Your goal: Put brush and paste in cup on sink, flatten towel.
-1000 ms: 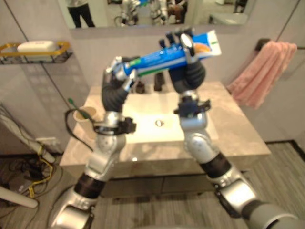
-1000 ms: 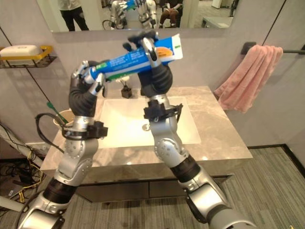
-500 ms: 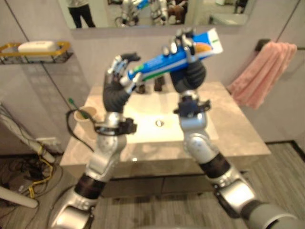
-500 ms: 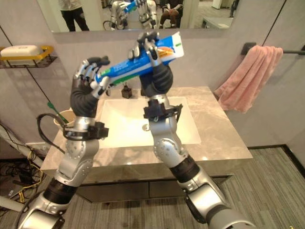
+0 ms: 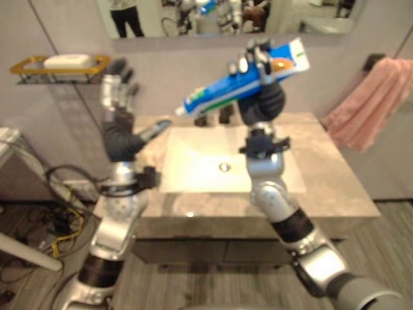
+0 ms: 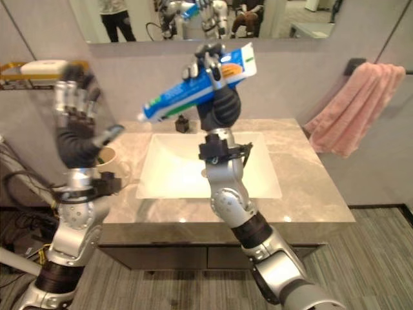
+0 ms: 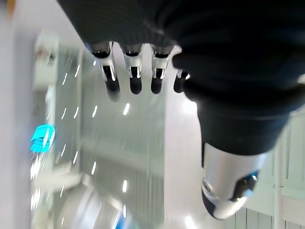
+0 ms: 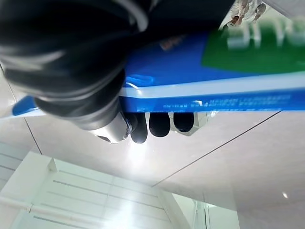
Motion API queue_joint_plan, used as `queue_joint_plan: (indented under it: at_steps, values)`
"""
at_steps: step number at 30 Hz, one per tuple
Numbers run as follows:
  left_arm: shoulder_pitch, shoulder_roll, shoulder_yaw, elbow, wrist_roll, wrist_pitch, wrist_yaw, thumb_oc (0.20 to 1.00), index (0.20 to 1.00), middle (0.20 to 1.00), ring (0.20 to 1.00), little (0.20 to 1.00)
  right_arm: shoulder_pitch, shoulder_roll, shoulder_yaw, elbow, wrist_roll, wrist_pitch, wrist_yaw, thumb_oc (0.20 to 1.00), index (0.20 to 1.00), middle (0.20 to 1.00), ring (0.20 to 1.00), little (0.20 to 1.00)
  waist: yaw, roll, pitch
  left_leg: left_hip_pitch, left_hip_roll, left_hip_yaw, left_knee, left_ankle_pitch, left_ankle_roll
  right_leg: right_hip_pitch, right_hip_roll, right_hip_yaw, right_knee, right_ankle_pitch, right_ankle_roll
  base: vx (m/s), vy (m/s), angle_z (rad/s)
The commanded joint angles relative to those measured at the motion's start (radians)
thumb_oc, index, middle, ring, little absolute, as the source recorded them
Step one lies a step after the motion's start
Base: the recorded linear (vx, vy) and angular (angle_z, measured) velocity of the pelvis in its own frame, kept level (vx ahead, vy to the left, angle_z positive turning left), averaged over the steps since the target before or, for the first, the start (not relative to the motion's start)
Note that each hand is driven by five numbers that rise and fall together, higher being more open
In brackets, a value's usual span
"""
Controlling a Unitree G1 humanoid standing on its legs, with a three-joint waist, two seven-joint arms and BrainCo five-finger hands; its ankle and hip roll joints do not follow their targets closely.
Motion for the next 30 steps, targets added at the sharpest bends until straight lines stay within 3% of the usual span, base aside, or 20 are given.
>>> queue_joint_plan:
  at_steps: [1,5,10,14,15,16,17,19,21,23,27,28,30]
  values:
    - [0.062,0.137,0.129,-0.019,0.227,-0.011,0.117,1.0,1.0,1.0,1.0,1.0,-0.053,0.015,-0.101,-0.044,-0.023,-0.055,0.015,0.2,0.2,0.2,0.2,0.2,0.04,-0.05,-0.01,0.036,0.025,-0.012,0.013,-0.064,0.009,0.032,-0.039,-0.029,0.004,-0.01,-0.03,-0.02,0.001,0.16]
    - [0.165,0.163,0.205,-0.004,0.257,-0.011,0.131,1.0,1.0,1.0,1.0,1.0,-0.056,0.018,-0.107,-0.024,-0.004,-0.054,0.027,0.2,0.2,0.2,0.2,0.2,0.066,-0.051,-0.007,0.035,0.021,-0.024,0.013,-0.065,0.008,0.041,-0.042,-0.044,0.004,-0.017,-0.028,0.0,0.01,0.18]
    - [0.357,0.147,0.309,0.12,0.184,-0.015,0.114,1.0,1.0,1.0,1.0,1.0,-0.046,-0.039,-0.111,-0.005,-0.021,-0.036,0.032,0.2,0.2,0.2,0.2,0.2,0.115,-0.059,0.01,0.03,0.013,-0.053,0.013,-0.06,0.01,0.058,-0.048,-0.073,0.004,-0.023,-0.031,0.01,0.02,0.19]
    - [0.416,0.143,0.305,0.263,0.191,0.026,0.098,1.0,1.0,1.0,1.0,1.0,-0.056,-0.05,-0.122,0.02,-0.028,-0.024,0.027,0.2,0.2,0.2,0.2,0.2,0.136,-0.065,0.018,0.021,0.007,-0.077,0.013,-0.055,0.011,0.065,-0.053,-0.098,0.004,-0.026,-0.031,0.01,0.016,0.26]
    - [0.44,0.133,0.284,0.372,0.199,0.06,0.087,1.0,1.0,1.0,1.0,1.0,-0.062,-0.049,-0.13,0.04,-0.021,-0.017,0.029,0.2,0.2,0.2,0.2,0.2,0.147,-0.067,0.023,0.014,0.004,-0.092,0.013,-0.052,0.013,0.07,-0.057,-0.111,0.004,-0.029,-0.029,0.01,0.014,0.21]
    - [0.439,0.134,0.284,0.372,0.199,0.06,0.087,1.0,1.0,1.0,1.0,1.0,-0.062,-0.049,-0.13,0.04,-0.021,-0.017,0.03,0.2,0.2,0.2,0.2,0.2,0.146,-0.067,0.023,0.013,0.004,-0.092,0.013,-0.052,0.013,0.07,-0.057,-0.112,0.004,-0.029,-0.029,0.02,0.028,0.21]
    - [0.457,0.115,0.247,0.512,0.202,0.11,0.068,1.0,1.0,1.0,1.0,1.0,-0.074,-0.052,-0.13,0.068,-0.016,-0.005,0.028,0.2,0.2,0.2,0.2,0.2,0.159,-0.071,0.028,0.007,0.0,-0.106,0.013,-0.048,0.014,0.073,-0.059,-0.125,0.004,-0.029,-0.027,0.01,0.018,0.22]
    - [0.458,0.119,0.24,0.547,0.214,0.122,0.06,1.0,1.0,1.0,1.0,1.0,-0.079,-0.052,-0.132,0.076,-0.011,-0.001,0.029,0.2,0.2,0.2,0.2,0.2,0.162,-0.071,0.029,0.003,-0.002,-0.113,0.013,-0.048,0.015,0.074,-0.06,-0.132,0.004,-0.03,-0.027,0.01,0.017,0.25]
    - [0.479,0.098,0.205,0.679,0.226,0.175,0.021,1.0,1.0,1.0,1.0,1.0,-0.094,-0.056,-0.13,0.107,-0.015,0.014,0.027,0.2,0.2,0.2,0.2,0.2,0.171,-0.074,0.032,0.0,-0.004,-0.122,0.013,-0.048,0.018,0.079,-0.062,-0.141,0.004,-0.03,-0.024,0.01,0.022,0.21]
    - [0.486,0.08,0.205,0.724,0.204,0.18,0.018,1.0,1.0,1.0,1.0,1.0,-0.102,-0.072,-0.122,0.129,-0.025,0.027,0.018,0.2,0.2,0.2,0.2,0.2,0.172,-0.077,0.032,-0.009,-0.007,-0.13,0.013,-0.043,0.02,0.075,-0.064,-0.151,0.004,-0.027,-0.021,0.0,0.022,0.14]
    - [0.417,0.028,0.1,1.027,0.147,0.223,-0.027,1.0,1.0,1.0,1.0,1.0,-0.166,-0.085,-0.078,0.192,-0.042,0.051,-0.001,0.2,0.2,0.2,0.2,0.2,0.165,-0.081,0.032,-0.026,-0.013,-0.145,0.013,-0.036,0.021,0.071,-0.067,-0.17,0.004,-0.028,-0.018,0.0,0.025,0.13]
    - [0.414,0.028,0.098,1.03,0.146,0.221,-0.027,1.0,1.0,1.0,1.0,1.0,-0.167,-0.086,-0.078,0.193,-0.042,0.05,0.0,0.2,0.2,0.2,0.2,0.2,0.165,-0.081,0.032,-0.027,-0.013,-0.146,0.013,-0.036,0.021,0.071,-0.067,-0.171,0.004,-0.028,-0.018,-0.01,0.027,0.11]
    - [0.36,-0.013,-0.012,1.252,0.158,0.246,-0.072,1.0,1.0,1.0,1.0,1.0,-0.201,-0.057,-0.064,0.234,-0.032,0.047,-0.005,0.2,0.2,0.2,0.2,0.2,0.154,-0.078,0.035,-0.032,-0.016,-0.15,0.013,-0.033,0.022,0.069,-0.07,-0.178,0.004,-0.025,-0.017,0.0,0.036,0.09]
